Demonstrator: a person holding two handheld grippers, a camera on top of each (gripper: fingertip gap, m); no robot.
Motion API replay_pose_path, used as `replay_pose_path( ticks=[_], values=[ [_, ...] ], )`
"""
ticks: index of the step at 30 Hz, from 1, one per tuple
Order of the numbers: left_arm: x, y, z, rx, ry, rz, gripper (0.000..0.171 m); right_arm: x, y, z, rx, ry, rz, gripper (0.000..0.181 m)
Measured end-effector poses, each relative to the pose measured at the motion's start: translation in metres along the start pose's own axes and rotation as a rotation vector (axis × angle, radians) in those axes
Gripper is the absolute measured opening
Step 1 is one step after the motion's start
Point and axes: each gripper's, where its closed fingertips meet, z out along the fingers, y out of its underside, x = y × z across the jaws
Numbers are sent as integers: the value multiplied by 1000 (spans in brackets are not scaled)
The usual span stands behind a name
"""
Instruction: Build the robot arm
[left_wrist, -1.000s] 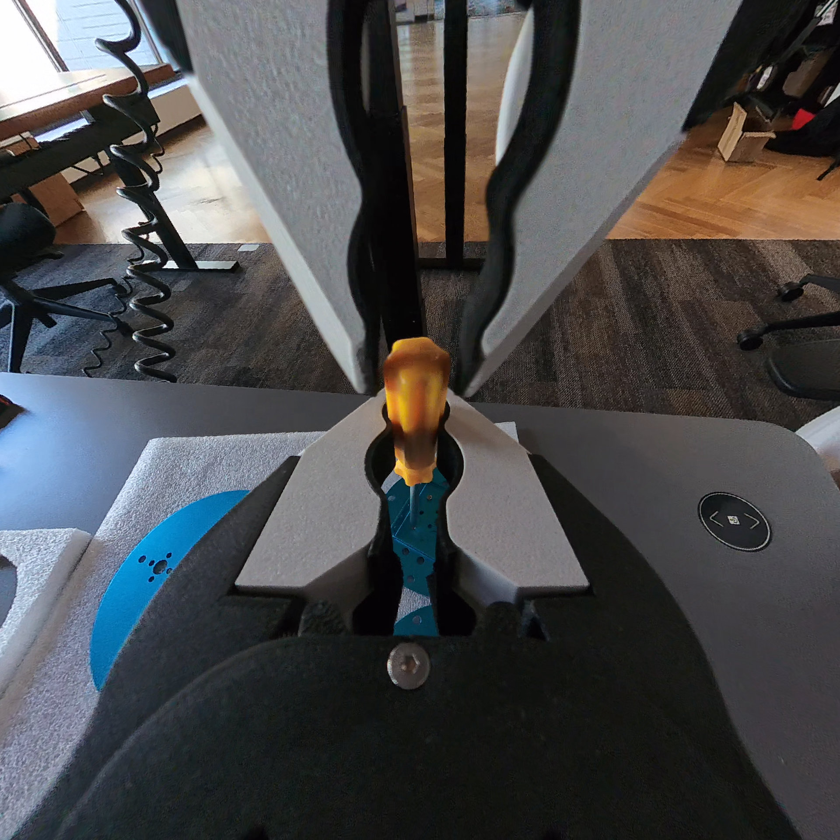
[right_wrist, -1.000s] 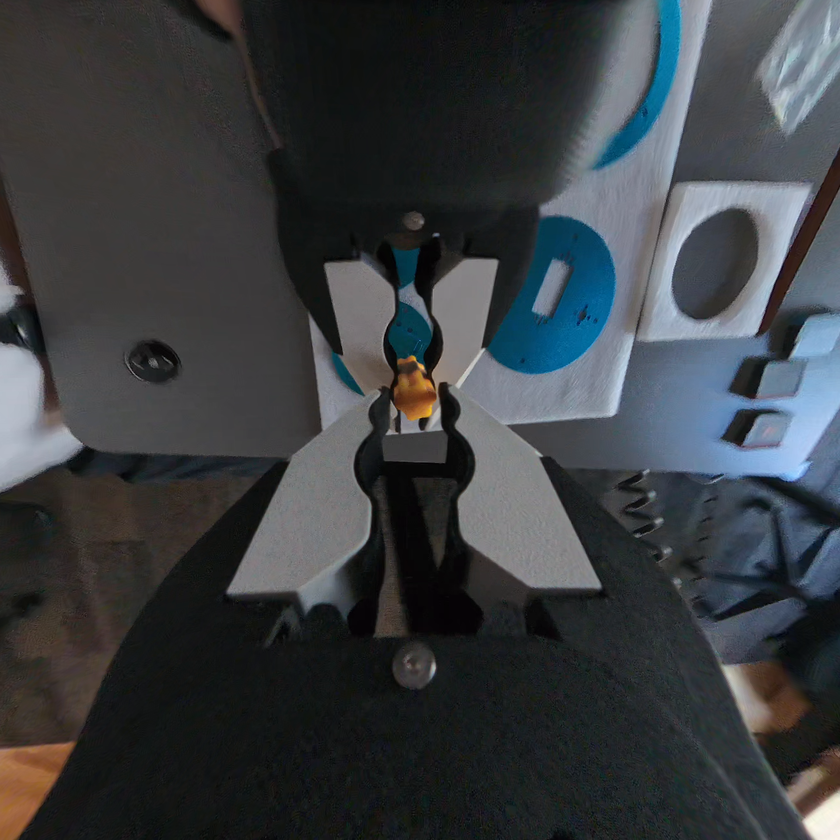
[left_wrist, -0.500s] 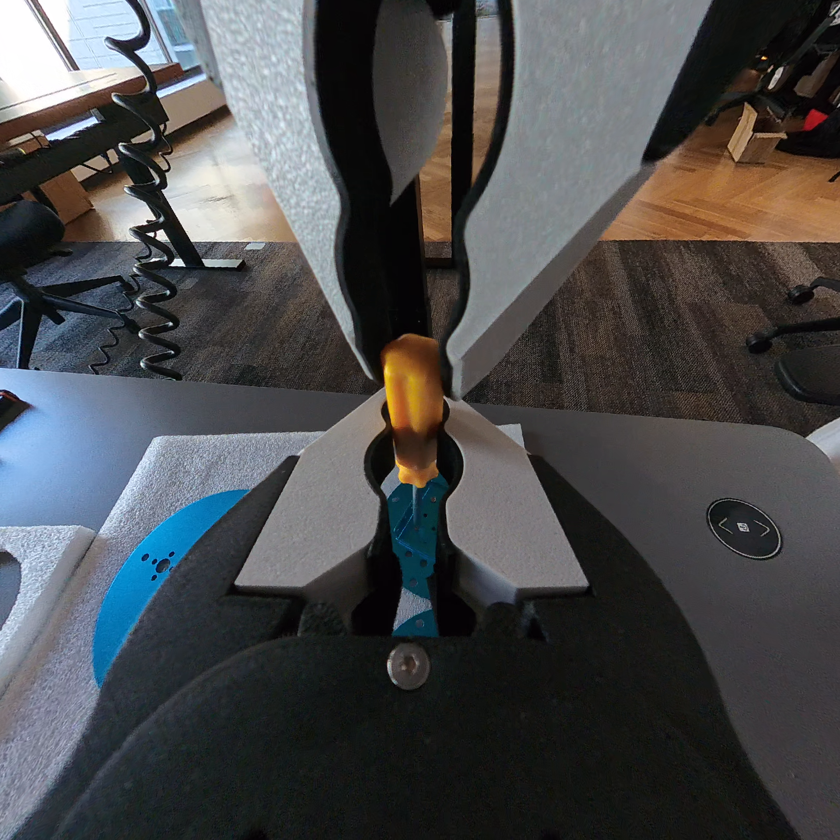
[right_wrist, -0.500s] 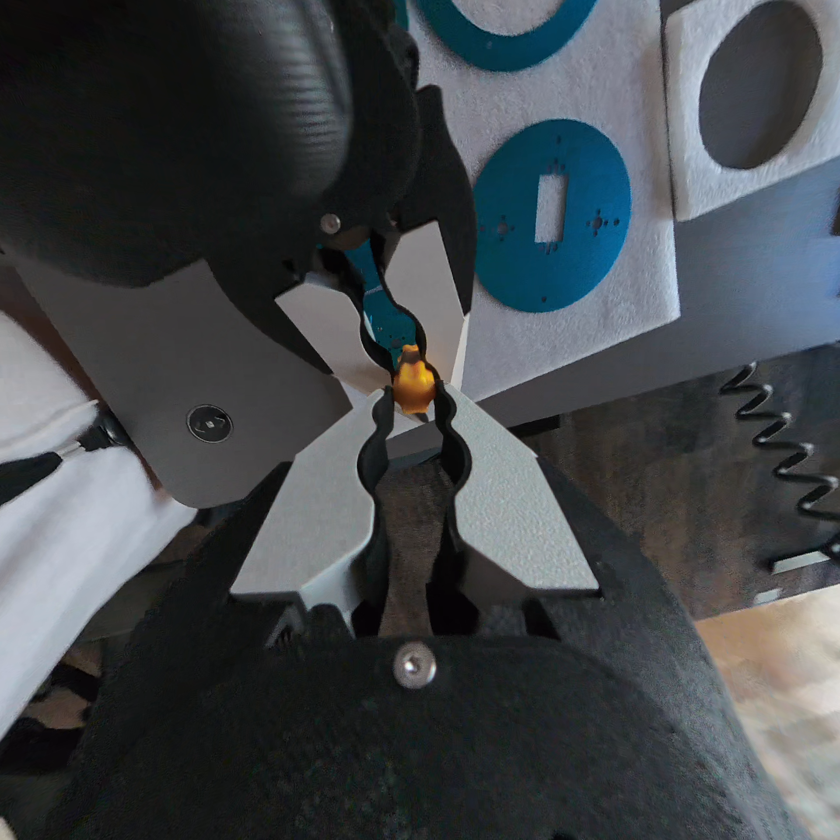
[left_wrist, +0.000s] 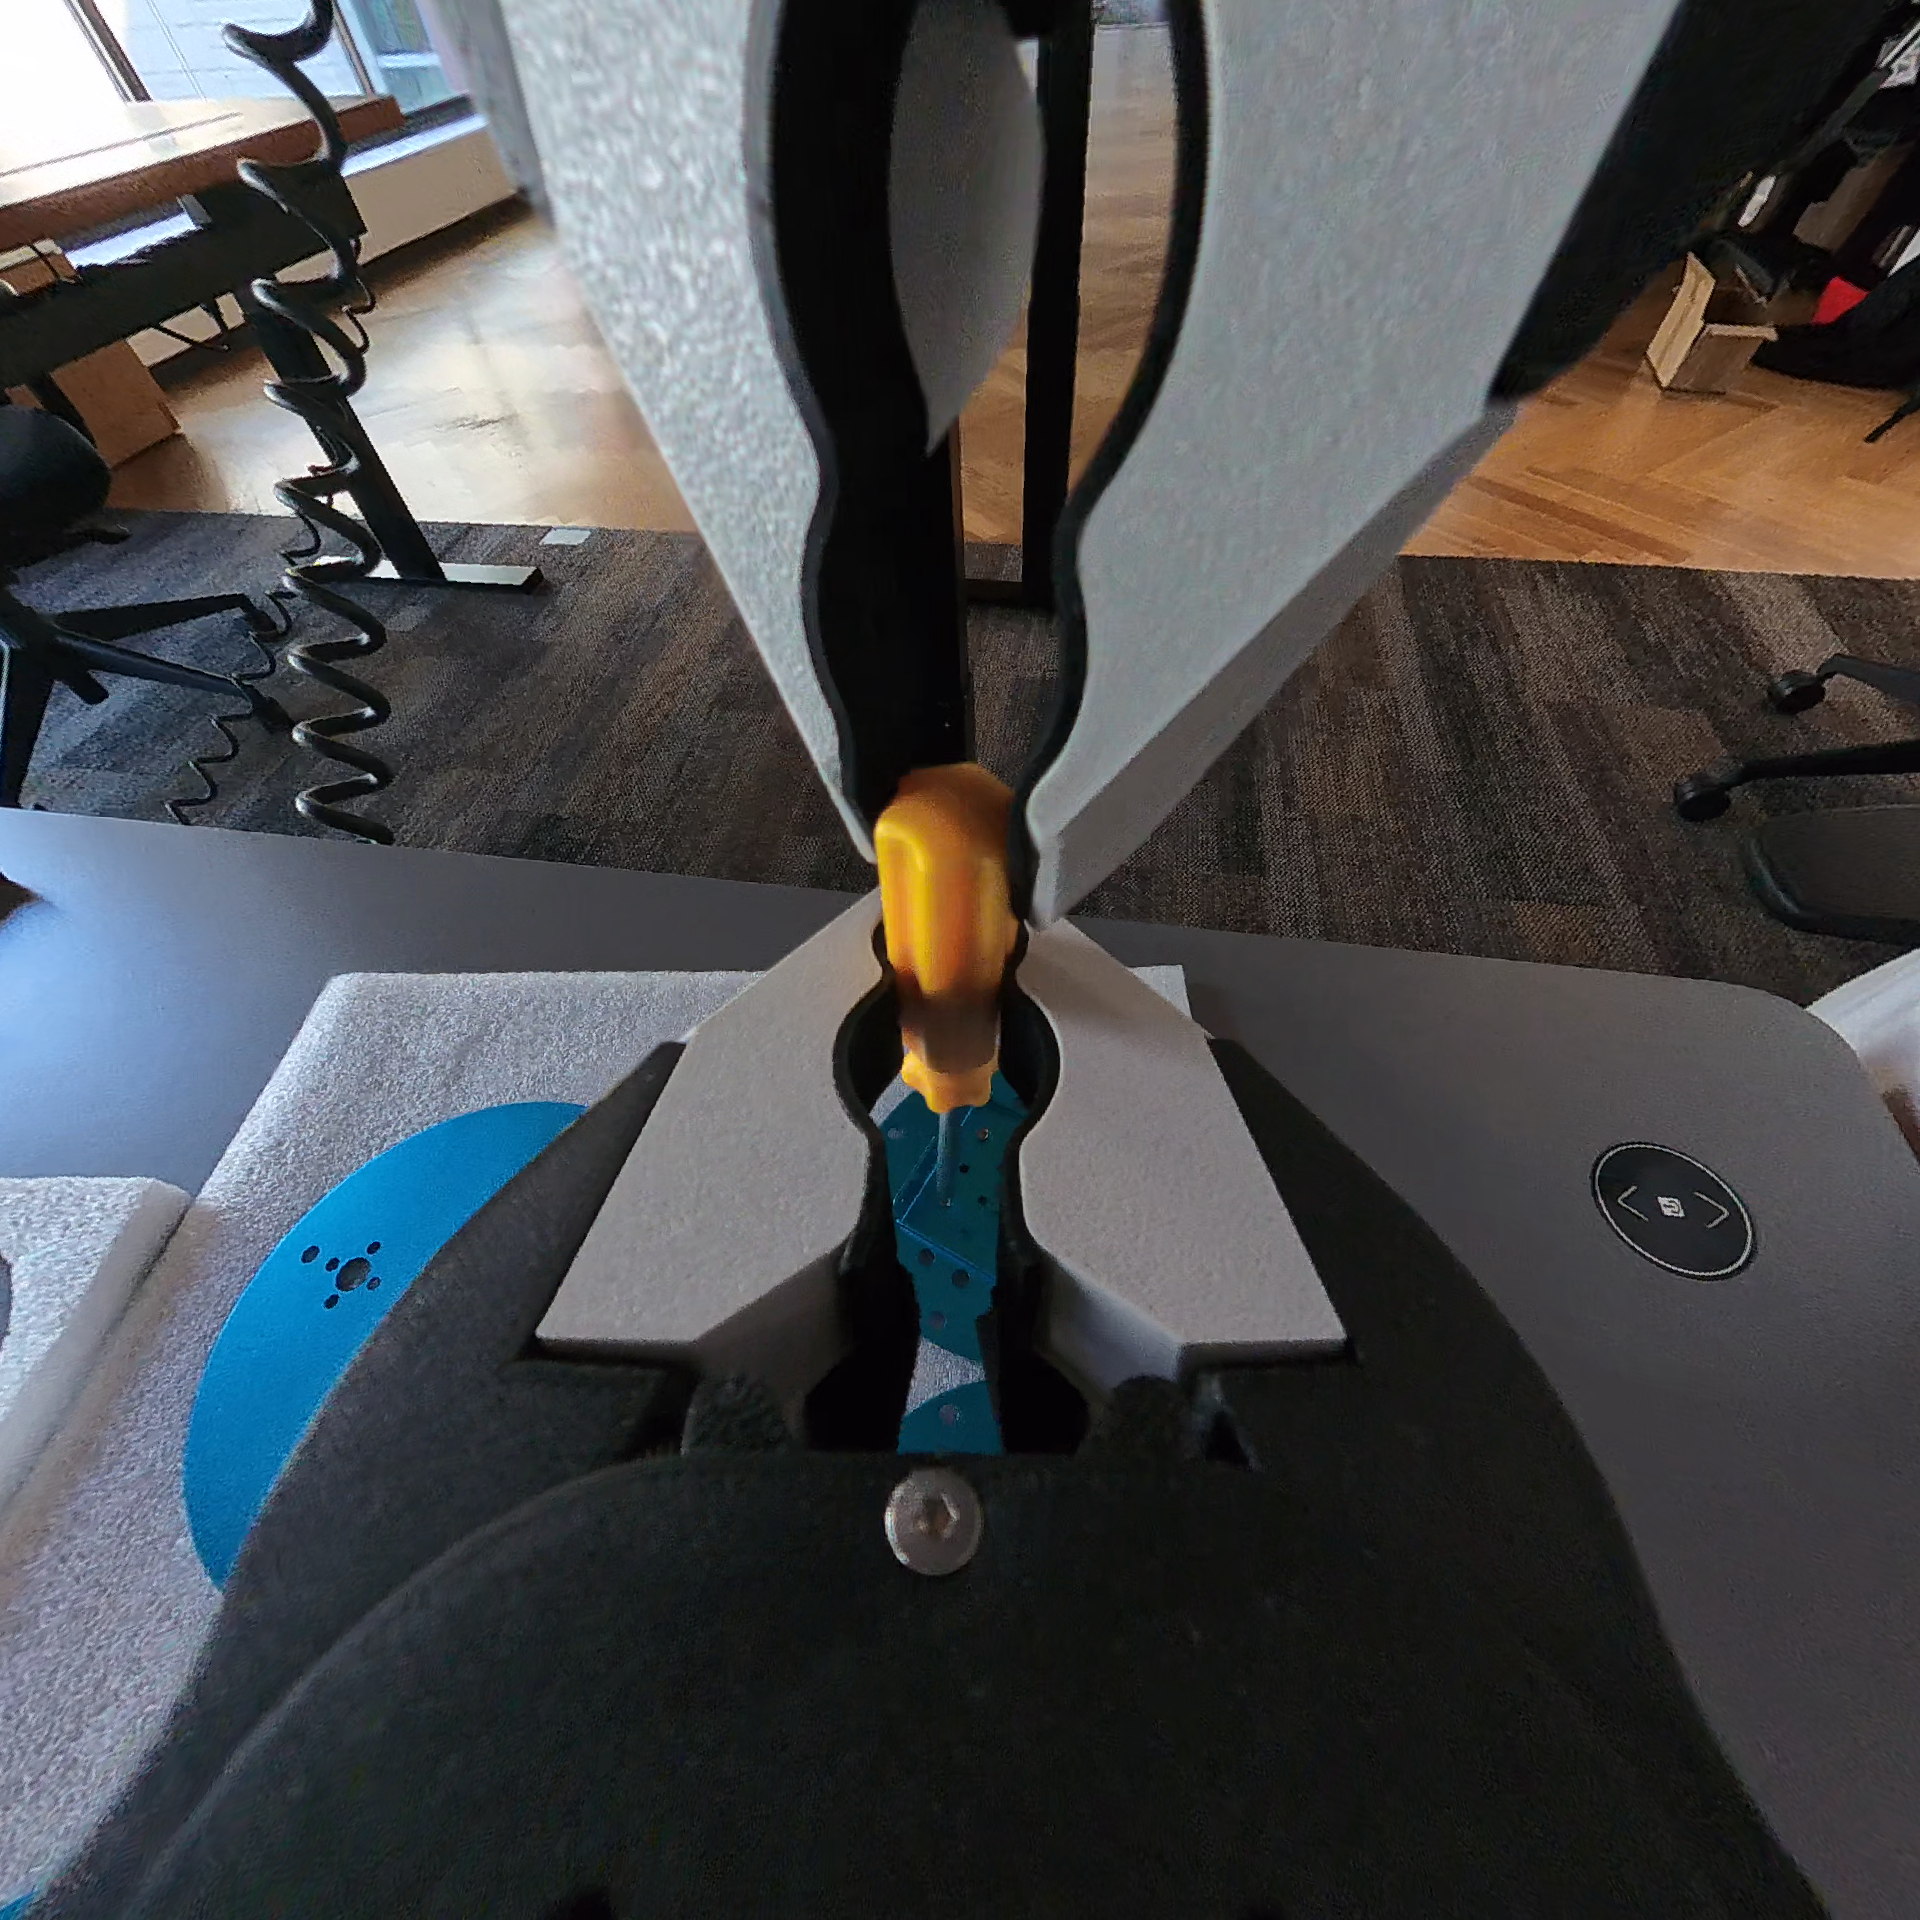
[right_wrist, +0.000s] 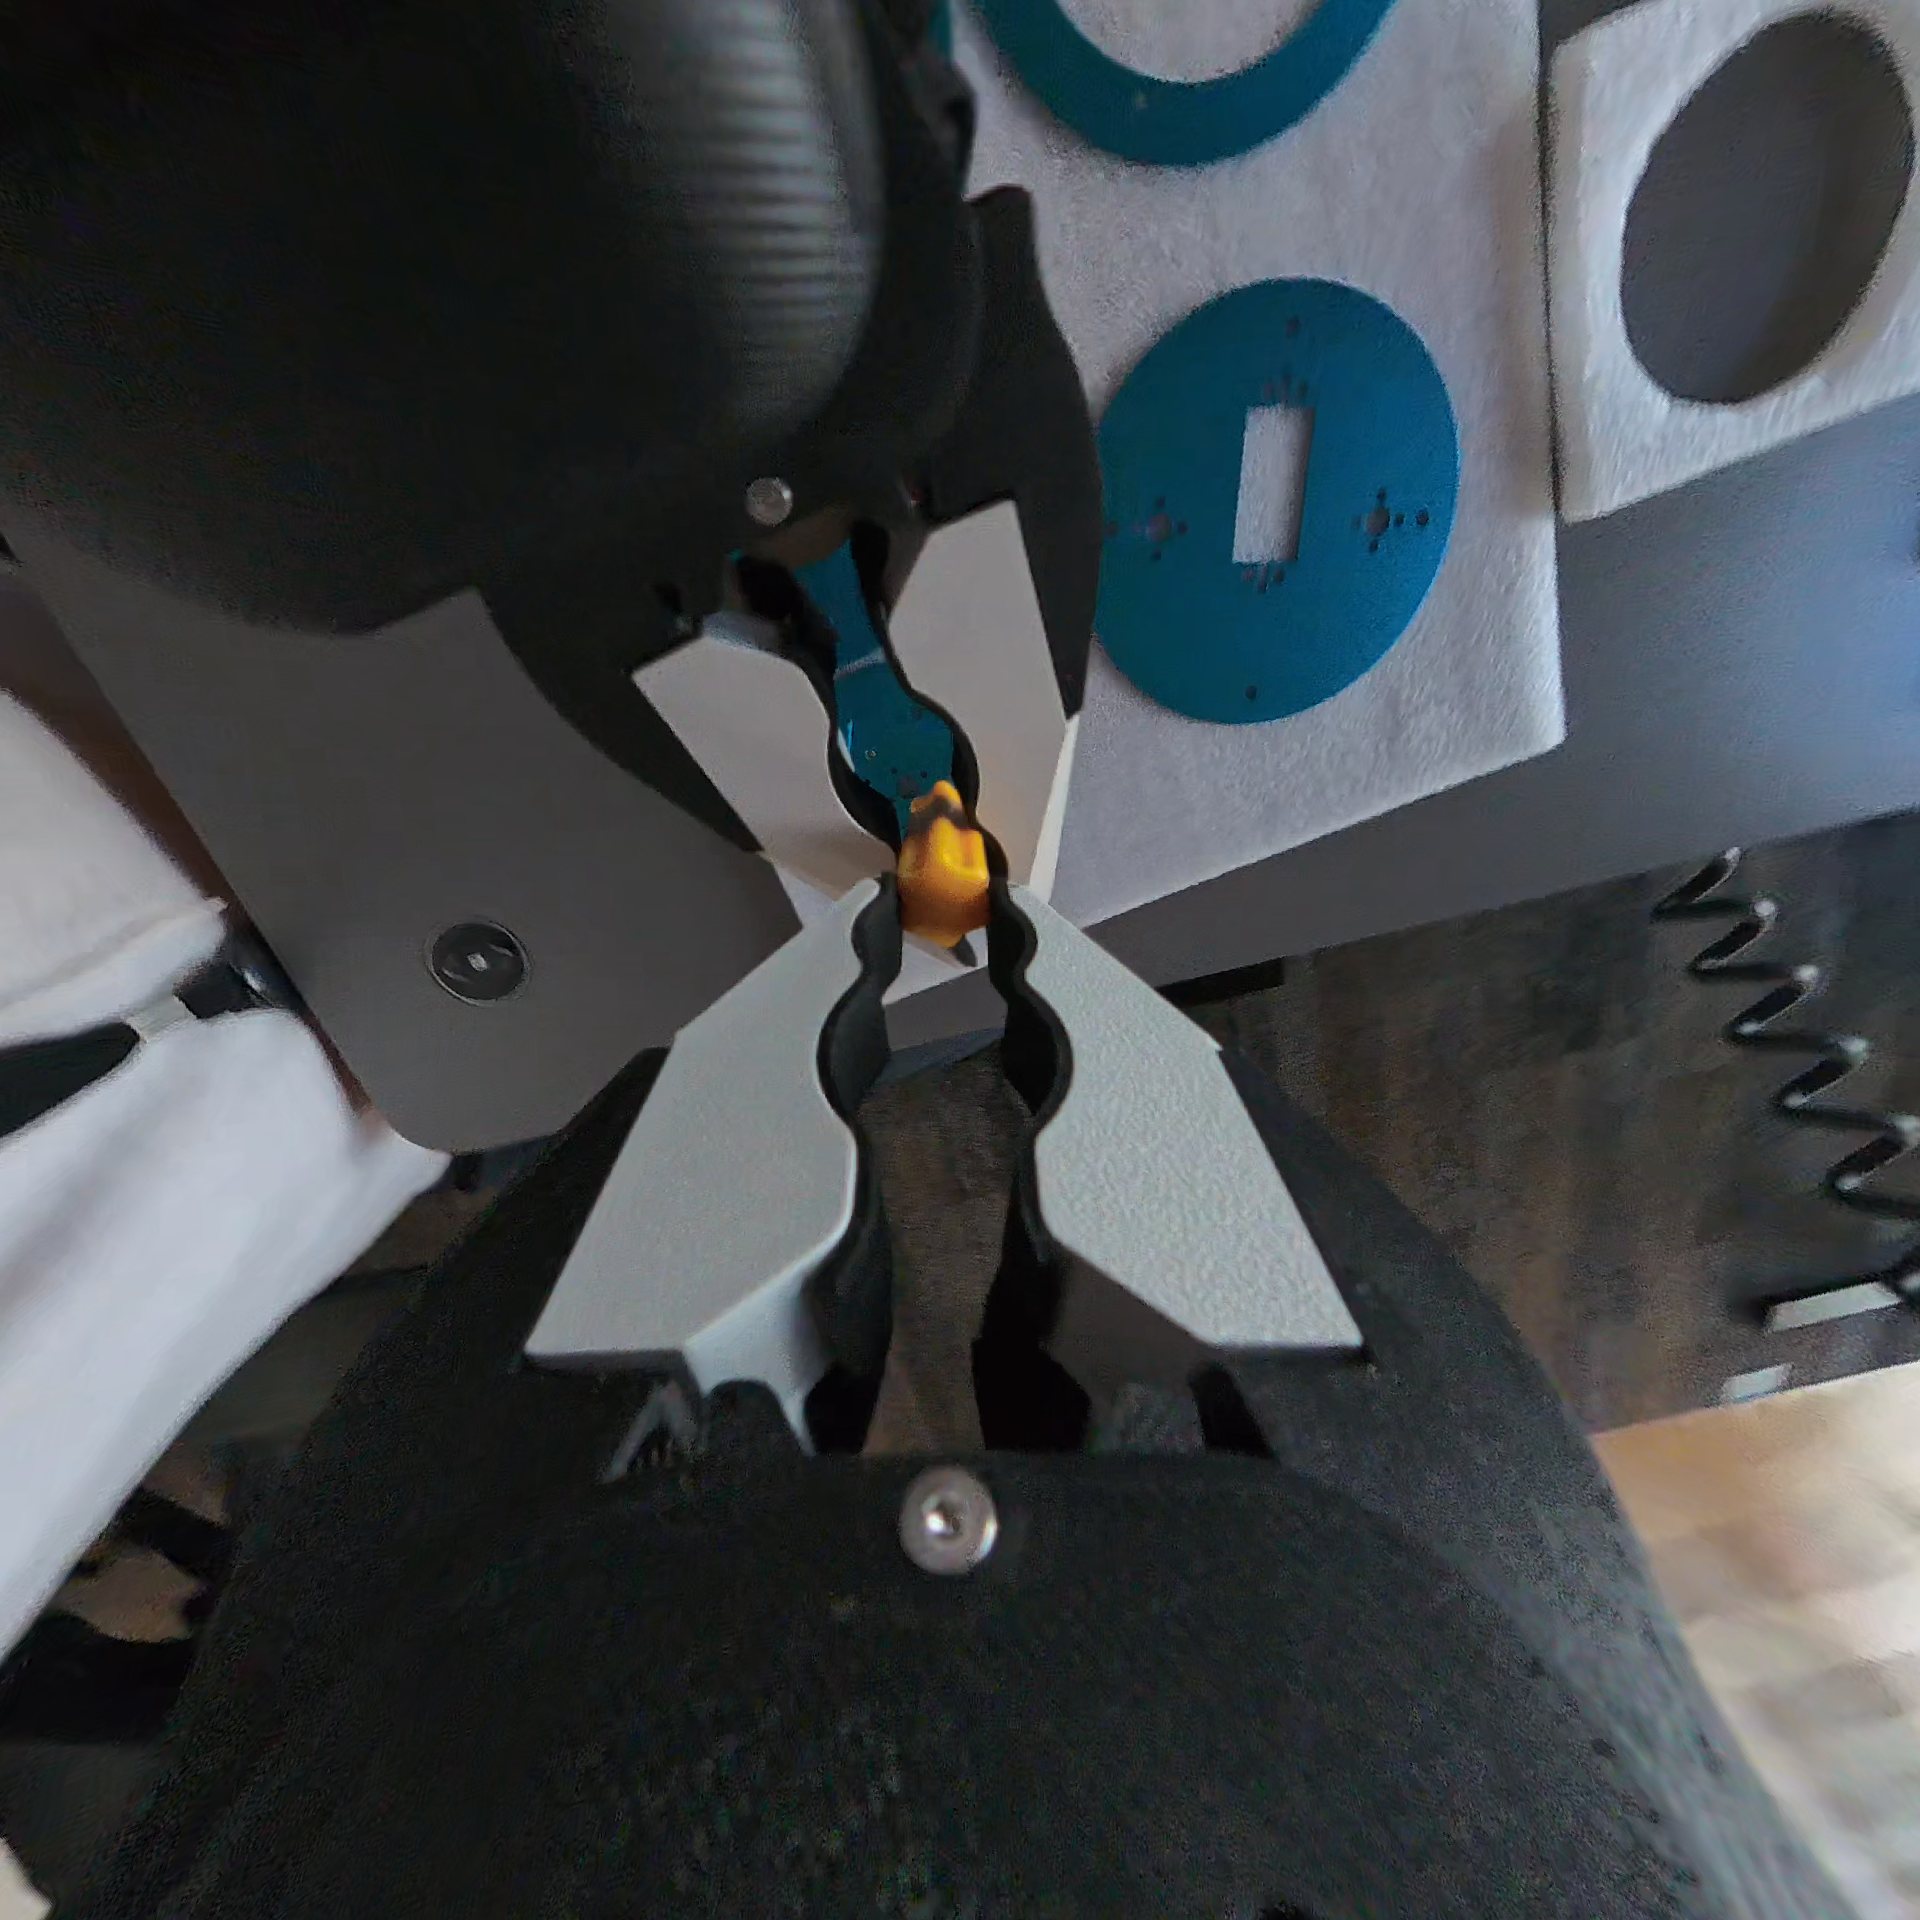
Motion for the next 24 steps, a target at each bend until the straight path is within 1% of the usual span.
replay_pose_path(
  ticks=[1,3,5,6,8,9,10,12,13,15,17,19,21,23,24],
  values=[
    [-1,0,0,1,-3,1,11,0,-1,0,9,2,51,16],
    [0,0,-1,3,3,4,10,-1,-2,0,11,-4,48,16],
    [2,0,-2,7,11,5,10,-3,-4,2,26,-18,-78,16],
    [3,0,-1,4,14,13,10,-6,-3,3,28,-27,-181,26],
    [4,0,0,-7,12,28,10,-2,0,6,19,30,-341,22],
    [5,0,1,-8,15,31,10,-5,1,6,13,31,-400,20],
    [5,0,1,-6,16,33,10,-5,1,6,11,42,-422,18],
    [5,1,0,-6,20,39,10,-5,0,6,2,27,-390,17],
    [5,1,0,-6,19,36,10,-5,0,7,-4,12,-347,17],
    [2,1,-1,-5,9,17,10,-3,1,7,-19,-5,-215,17],
    [-2,1,-1,-1,-13,9,9,0,0,7,-19,-11,-33,17],
    [-6,2,-2,-7,-31,5,10,3,-4,8,12,-10,92,17],
    [-5,2,-2,-3,-25,7,10,2,-4,8,20,-7,80,17],
    [-3,2,-2,-10,-22,32,10,-1,-5,7,17,-11,-72,19],
    [-2,2,-2,-12,-21,34,10,-3,-6,7,30,-11,-158,31]
  ],
)
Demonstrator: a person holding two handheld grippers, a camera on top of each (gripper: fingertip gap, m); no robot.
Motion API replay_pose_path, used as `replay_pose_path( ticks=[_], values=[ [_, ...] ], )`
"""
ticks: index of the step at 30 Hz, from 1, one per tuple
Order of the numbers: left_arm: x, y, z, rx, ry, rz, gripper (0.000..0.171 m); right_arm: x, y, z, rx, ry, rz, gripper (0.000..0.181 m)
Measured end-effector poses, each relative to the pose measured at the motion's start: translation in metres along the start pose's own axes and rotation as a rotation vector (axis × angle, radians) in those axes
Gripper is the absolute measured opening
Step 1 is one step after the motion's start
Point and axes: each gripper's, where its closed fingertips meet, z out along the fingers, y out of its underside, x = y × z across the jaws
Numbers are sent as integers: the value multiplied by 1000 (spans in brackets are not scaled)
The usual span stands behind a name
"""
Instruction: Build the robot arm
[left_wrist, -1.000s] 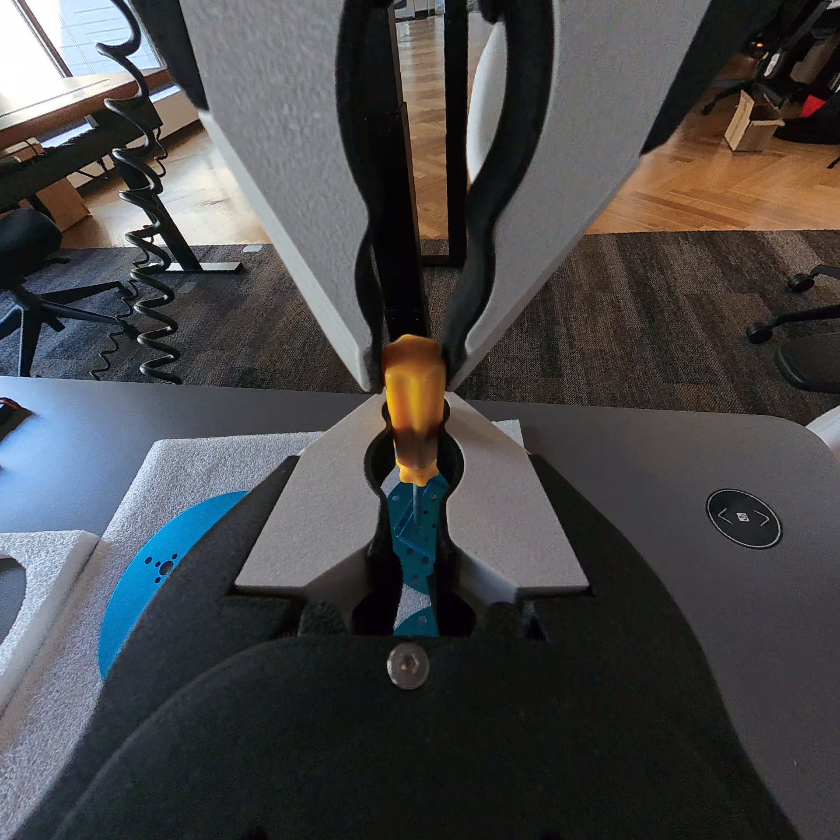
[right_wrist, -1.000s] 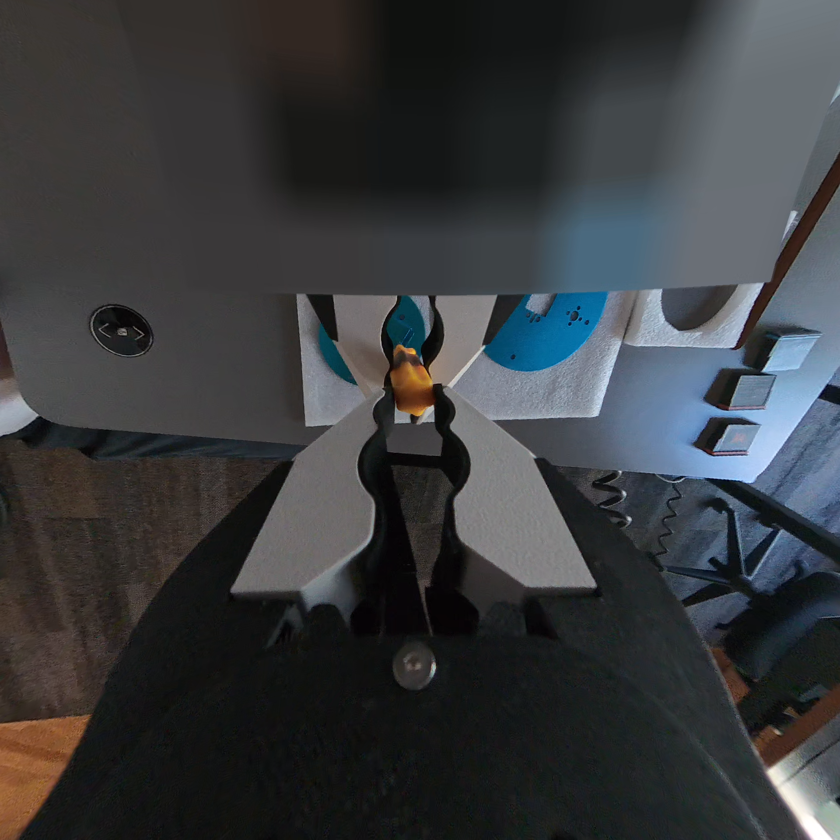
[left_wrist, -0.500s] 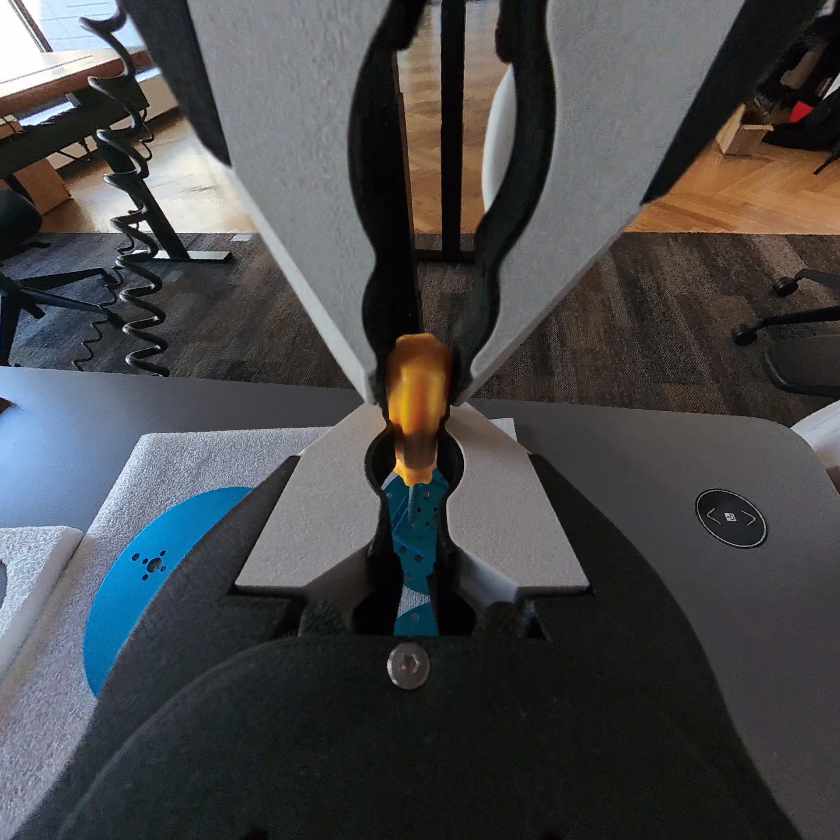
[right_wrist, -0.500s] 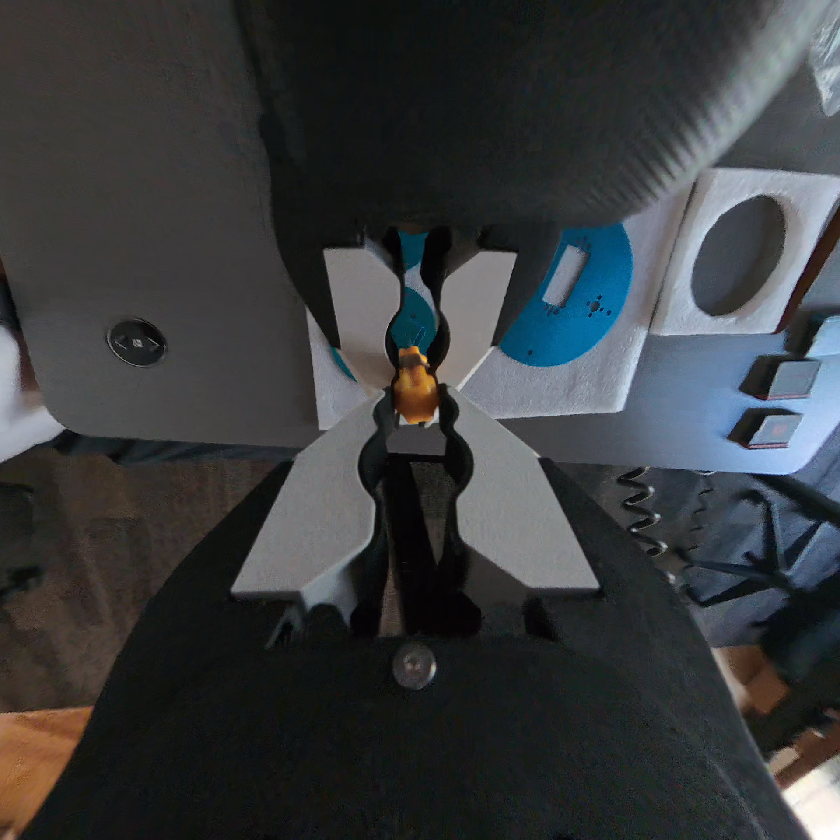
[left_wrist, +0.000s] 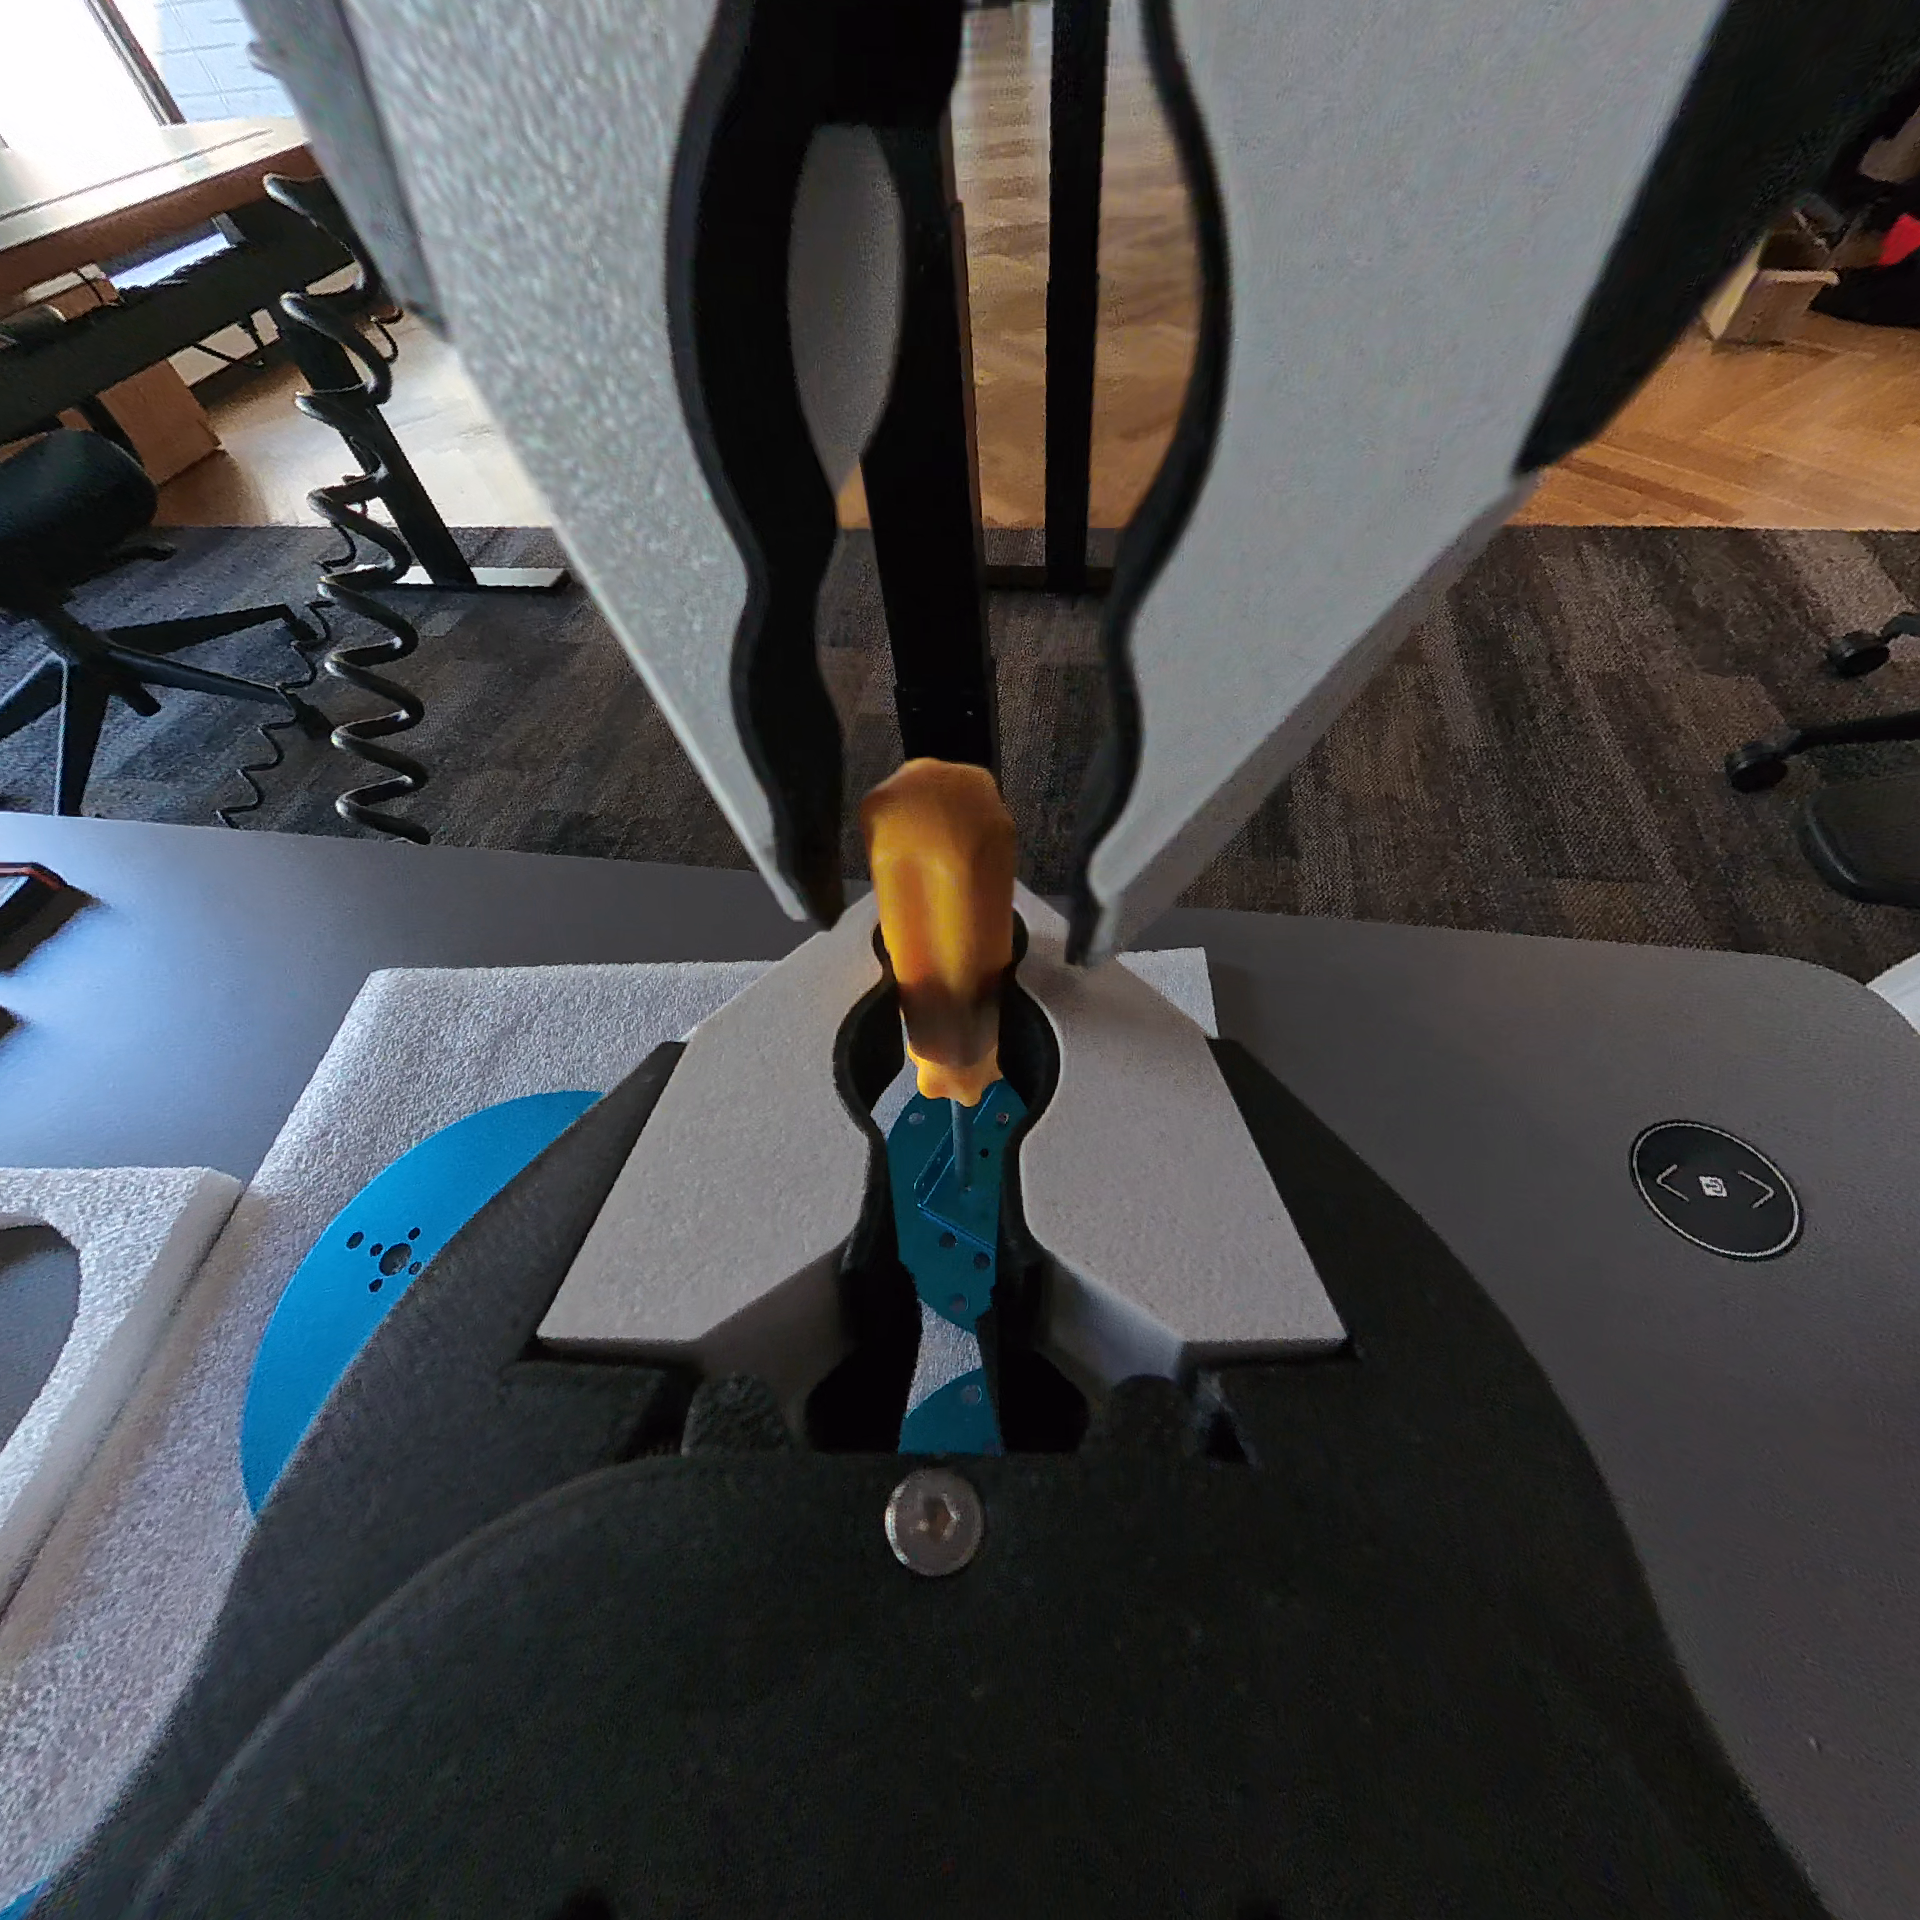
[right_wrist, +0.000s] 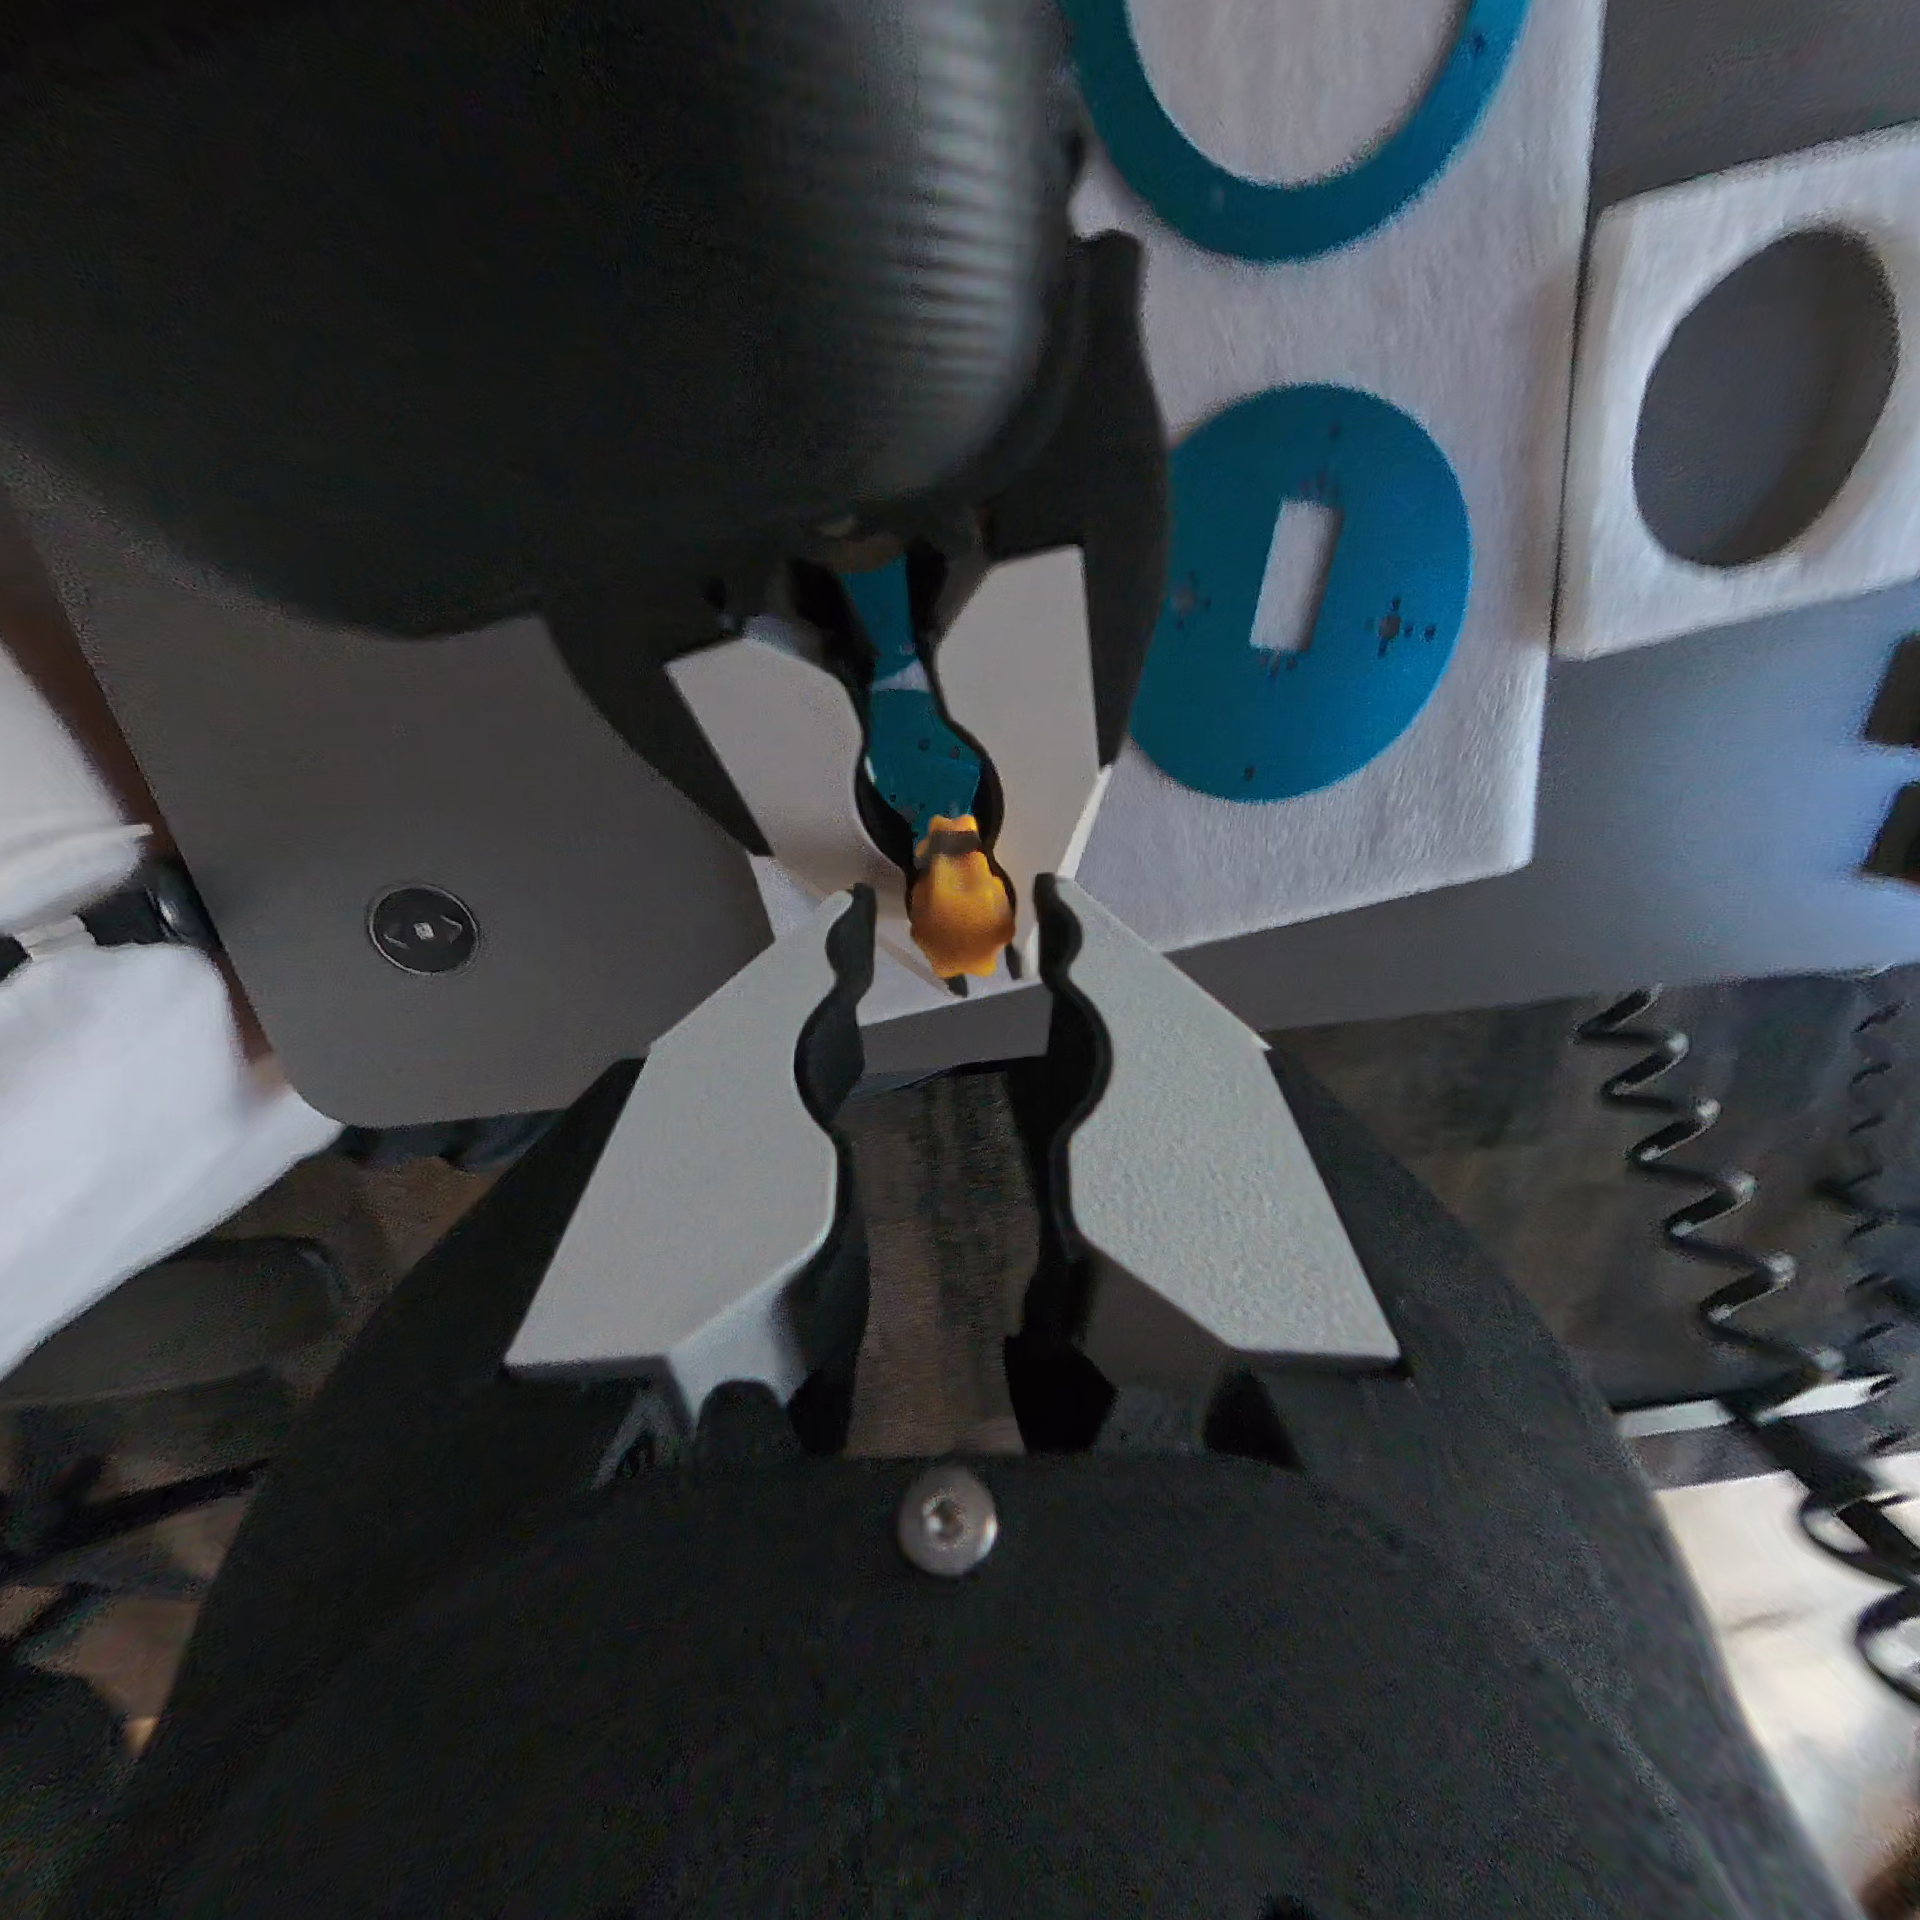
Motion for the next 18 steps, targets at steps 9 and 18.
replay_pose_path(
  ticks=[9,18],
  values=[
    [3,-2,5,11,17,-3,10,0,3,-4,-27,6,-55,16],
    [6,-2,8,3,38,-7,10,0,7,-4,-26,1,89,16]
  ],
)
